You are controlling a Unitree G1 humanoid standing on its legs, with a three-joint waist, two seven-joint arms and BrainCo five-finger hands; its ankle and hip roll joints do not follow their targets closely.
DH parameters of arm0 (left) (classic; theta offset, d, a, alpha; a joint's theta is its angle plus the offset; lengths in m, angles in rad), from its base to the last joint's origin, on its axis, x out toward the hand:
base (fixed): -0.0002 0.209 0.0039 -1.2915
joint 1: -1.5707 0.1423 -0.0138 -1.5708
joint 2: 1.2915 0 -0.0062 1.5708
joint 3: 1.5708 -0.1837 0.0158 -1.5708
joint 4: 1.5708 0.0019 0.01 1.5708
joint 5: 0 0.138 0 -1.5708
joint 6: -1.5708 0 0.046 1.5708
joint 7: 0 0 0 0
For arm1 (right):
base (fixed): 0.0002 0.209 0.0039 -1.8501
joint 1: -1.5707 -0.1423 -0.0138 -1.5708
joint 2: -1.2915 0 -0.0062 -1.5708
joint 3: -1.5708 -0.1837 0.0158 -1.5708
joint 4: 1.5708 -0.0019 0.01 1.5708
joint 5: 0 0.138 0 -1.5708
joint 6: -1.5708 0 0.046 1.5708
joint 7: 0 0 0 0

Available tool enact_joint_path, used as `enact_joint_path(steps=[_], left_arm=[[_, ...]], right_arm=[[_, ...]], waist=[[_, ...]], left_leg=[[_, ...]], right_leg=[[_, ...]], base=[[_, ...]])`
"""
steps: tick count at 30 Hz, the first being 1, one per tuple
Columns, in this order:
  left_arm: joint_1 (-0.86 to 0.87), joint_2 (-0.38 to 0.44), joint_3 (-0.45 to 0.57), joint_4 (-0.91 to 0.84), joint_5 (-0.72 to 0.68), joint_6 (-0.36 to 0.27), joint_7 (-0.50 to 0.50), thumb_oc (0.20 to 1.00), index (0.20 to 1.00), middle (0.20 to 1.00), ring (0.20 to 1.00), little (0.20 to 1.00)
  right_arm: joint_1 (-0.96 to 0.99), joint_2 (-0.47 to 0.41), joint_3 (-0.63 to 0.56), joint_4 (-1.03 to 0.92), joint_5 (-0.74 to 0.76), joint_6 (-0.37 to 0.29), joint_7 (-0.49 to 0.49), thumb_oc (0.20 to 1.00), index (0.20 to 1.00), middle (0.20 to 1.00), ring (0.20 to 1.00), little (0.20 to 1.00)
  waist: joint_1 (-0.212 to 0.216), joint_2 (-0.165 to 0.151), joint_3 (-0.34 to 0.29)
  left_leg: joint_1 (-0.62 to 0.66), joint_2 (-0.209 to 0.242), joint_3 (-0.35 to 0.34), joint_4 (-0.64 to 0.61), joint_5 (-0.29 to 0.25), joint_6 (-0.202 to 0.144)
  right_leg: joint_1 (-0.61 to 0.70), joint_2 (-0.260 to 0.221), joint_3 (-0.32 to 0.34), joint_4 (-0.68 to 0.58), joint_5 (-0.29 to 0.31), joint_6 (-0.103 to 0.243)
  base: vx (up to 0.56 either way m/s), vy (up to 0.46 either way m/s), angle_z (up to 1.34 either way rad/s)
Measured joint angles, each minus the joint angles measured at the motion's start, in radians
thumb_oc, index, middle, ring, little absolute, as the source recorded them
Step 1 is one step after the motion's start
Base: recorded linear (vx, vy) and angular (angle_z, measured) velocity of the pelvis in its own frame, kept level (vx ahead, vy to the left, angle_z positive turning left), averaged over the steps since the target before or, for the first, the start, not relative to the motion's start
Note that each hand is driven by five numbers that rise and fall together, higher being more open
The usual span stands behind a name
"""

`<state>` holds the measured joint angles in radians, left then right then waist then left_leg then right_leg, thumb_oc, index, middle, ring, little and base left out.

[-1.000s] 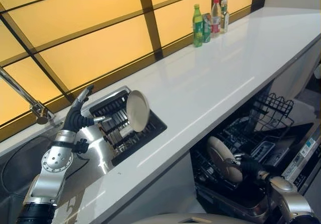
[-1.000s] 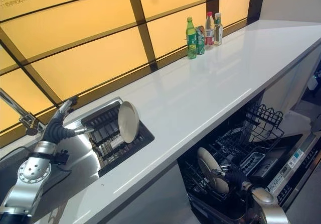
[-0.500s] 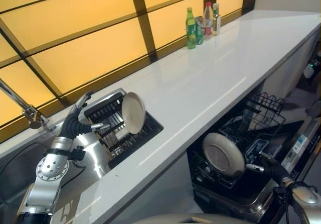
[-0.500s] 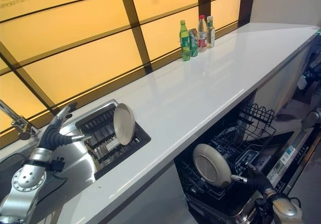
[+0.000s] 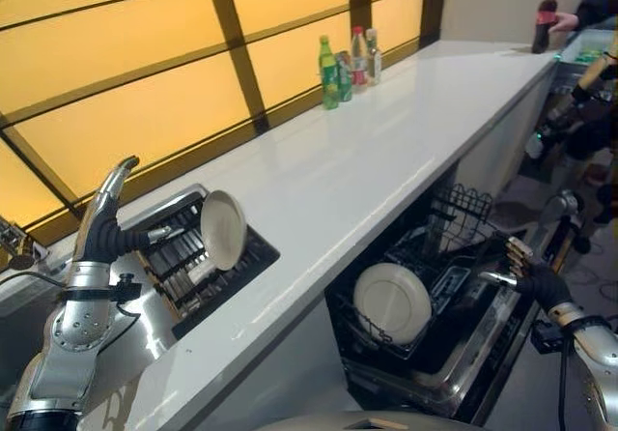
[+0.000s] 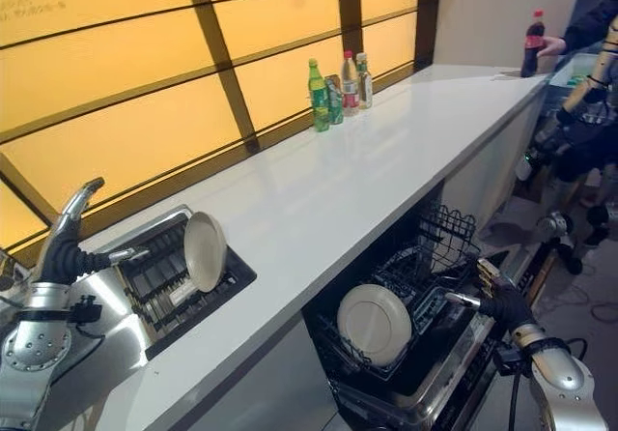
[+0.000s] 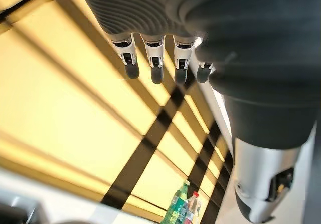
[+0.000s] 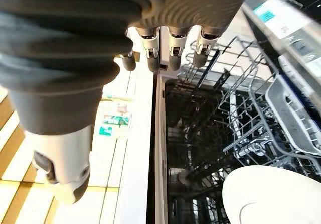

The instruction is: Pick up plates and place into dishwasher.

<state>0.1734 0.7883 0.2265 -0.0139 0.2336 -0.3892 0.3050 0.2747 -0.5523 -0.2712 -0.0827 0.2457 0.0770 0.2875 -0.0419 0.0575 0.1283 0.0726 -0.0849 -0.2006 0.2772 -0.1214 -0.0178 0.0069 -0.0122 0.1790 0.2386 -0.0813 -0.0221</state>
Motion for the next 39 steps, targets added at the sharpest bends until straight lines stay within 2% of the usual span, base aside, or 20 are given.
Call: enact_joint_path(steps=[1,2,3,4,5,6,8,10,12,16,23,29,31,35,39], left_arm=[[-0.005,0.03,0.001,0.007,0.02,0.0,0.024,1.0,1.0,1.0,1.0,1.0],[-0.012,0.052,0.004,0.017,0.03,0.0,0.046,1.0,1.0,1.0,1.0,1.0],[-0.012,0.062,0.018,0.04,0.041,0.007,0.068,1.0,1.0,1.0,1.0,1.0],[-0.01,0.075,0.022,0.06,0.051,0.016,0.091,1.0,1.0,1.0,1.0,1.0],[-0.013,0.101,0.018,0.074,0.067,0.018,0.111,1.0,1.0,1.0,1.0,1.0],[-0.028,0.122,0.01,0.092,0.08,0.025,0.136,1.0,1.0,1.0,1.0,1.0],[-0.06,0.15,-0.029,0.13,0.113,0.042,0.183,1.0,1.0,1.0,1.0,1.0],[-0.101,0.169,-0.057,0.164,0.158,0.047,0.223,1.0,1.0,1.0,1.0,1.0],[-0.132,0.194,-0.095,0.184,0.218,0.051,0.26,1.0,1.0,1.0,1.0,1.0],[-0.137,0.241,-0.135,0.193,0.289,0.051,0.286,1.0,1.0,1.0,1.0,1.0],[-0.14,0.29,-0.149,0.241,0.332,0.054,0.311,1.0,1.0,1.0,1.0,1.0],[-0.196,0.37,-0.271,0.257,0.421,0.071,0.315,1.0,1.0,1.0,1.0,1.0],[-0.218,0.374,-0.307,0.275,0.421,0.078,0.319,1.0,1.0,1.0,1.0,1.0],[-0.231,0.374,-0.344,0.313,0.423,0.09,0.355,1.0,1.0,1.0,1.0,1.0],[-0.334,0.376,-0.405,0.316,0.454,0.082,0.39,1.0,1.0,1.0,1.0,1.0]], right_arm=[[-0.018,-0.009,0.01,0.0,0.009,0.0,-0.006,1.0,1.0,1.0,1.0,1.0],[-0.047,-0.023,0.012,0.0,0.017,-0.003,-0.007,1.0,1.0,1.0,1.0,1.0],[-0.085,-0.02,0.026,0.005,0.023,-0.002,-0.009,1.0,1.0,1.0,1.0,1.0],[-0.101,-0.021,0.049,0.0,0.028,-0.005,-0.012,1.0,1.0,1.0,1.0,1.0],[-0.105,-0.021,0.057,-0.004,0.044,-0.011,-0.012,1.0,1.0,1.0,1.0,1.0],[-0.123,-0.028,0.055,0.007,0.06,-0.019,-0.014,1.0,1.0,1.0,1.0,1.0],[-0.149,-0.054,0.057,0.012,0.084,-0.04,-0.028,1.0,1.0,1.0,1.0,1.0],[-0.16,-0.058,0.064,0.012,0.102,-0.059,-0.035,1.0,1.0,1.0,1.0,1.0],[-0.151,-0.067,0.072,0.012,0.107,-0.073,-0.037,1.0,1.0,1.0,1.0,1.0],[-0.142,-0.098,0.077,0.012,0.142,-0.077,-0.053,1.0,1.0,1.0,1.0,1.0],[-0.142,-0.116,0.089,0.012,0.168,-0.116,-0.08,1.0,1.0,1.0,1.0,1.0],[-0.15,-0.145,0.126,0.012,0.183,-0.14,-0.097,1.0,1.0,1.0,1.0,1.0],[-0.154,-0.157,0.131,0.012,0.194,-0.144,-0.1,1.0,1.0,1.0,1.0,1.0],[-0.157,-0.174,0.139,0.012,0.199,-0.155,-0.108,1.0,1.0,1.0,1.0,1.0],[-0.18,-0.175,0.185,0.012,0.199,-0.16,-0.131,1.0,1.0,1.0,1.0,1.0]], waist=[[0.002,0.013,-0.002],[0.012,0.059,-0.003],[0.051,0.07,0.004],[0.056,0.058,0.007],[0.048,0.023,0.006],[0.037,0.001,0.015],[0.034,0.025,0.026],[0.03,0.035,0.033],[0.028,0.043,0.028],[0.025,0.029,0.033],[0.026,0.013,0.038],[0.026,-0.005,0.052],[0.026,-0.007,0.059],[0.025,-0.016,0.083],[0.015,-0.034,0.109]], left_leg=[[-0.006,0.0,-0.047,-0.064,-0.018,0.026],[-0.008,0.021,-0.08,-0.127,-0.014,0.026],[-0.016,0.038,-0.04,-0.126,0.017,0.028],[-0.014,0.038,-0.012,-0.125,0.028,0.024],[-0.006,0.022,-0.009,-0.119,0.042,-0.006],[-0.002,0.011,-0.009,-0.104,0.04,-0.015],[-0.034,0.023,-0.053,-0.091,0.04,-0.017],[-0.029,0.021,-0.052,-0.103,0.048,-0.027],[-0.03,0.019,-0.047,-0.123,0.053,-0.019],[-0.014,0.012,-0.049,-0.173,0.077,-0.005],[-0.033,0.006,-0.048,-0.212,0.094,0.008],[-0.038,0.007,-0.043,-0.218,0.093,0.009],[-0.052,0.01,-0.015,-0.216,0.094,0.01],[-0.059,0.01,-0.012,-0.213,0.094,0.01],[-0.124,0.008,0.012,-0.172,0.093,0.008]], right_leg=[[-0.021,0.024,0.022,0.001,0.006,0.001],[-0.041,0.074,0.037,0.018,0.011,0.02],[-0.089,0.109,0.054,0.131,-0.025,0.025],[-0.101,0.125,0.044,0.265,-0.08,0.021],[-0.073,0.109,0.04,0.28,-0.138,0.009],[-0.037,0.094,0.052,0.21,-0.168,-0.033],[-0.015,0.109,0.054,0.142,-0.129,-0.04],[-0.011,0.108,0.055,0.127,-0.118,-0.027],[-0.012,0.099,0.057,0.104,-0.112,-0.019],[-0.014,0.08,0.053,0.073,-0.106,-0.009],[-0.027,0.061,0.026,0.039,-0.103,-0.007],[-0.024,0.054,-0.003,0.026,-0.103,-0.007],[-0.039,0.053,-0.005,0.025,-0.103,-0.006],[-0.048,0.054,-0.004,0.028,-0.105,-0.003],[-0.102,0.054,-0.01,0.065,-0.102,-0.006]], base=[[0.03,0.069,-0.64],[0.03,0.077,-1.06],[0.01,0.094,-1.17],[0.0,0.128,-0.88],[-0.01,0.135,-0.41],[-0.02,0.168,-0.08],[0.03,0.16,-0.08],[0.05,0.167,-0.04],[0.1,0.166,-0.05],[0.07,0.153,0.02],[0.07,0.109,0.06],[0.05,0.096,0.07],[0.05,0.072,0.01],[0.05,0.06,-0.01],[-0.04,0.033,0.04]])
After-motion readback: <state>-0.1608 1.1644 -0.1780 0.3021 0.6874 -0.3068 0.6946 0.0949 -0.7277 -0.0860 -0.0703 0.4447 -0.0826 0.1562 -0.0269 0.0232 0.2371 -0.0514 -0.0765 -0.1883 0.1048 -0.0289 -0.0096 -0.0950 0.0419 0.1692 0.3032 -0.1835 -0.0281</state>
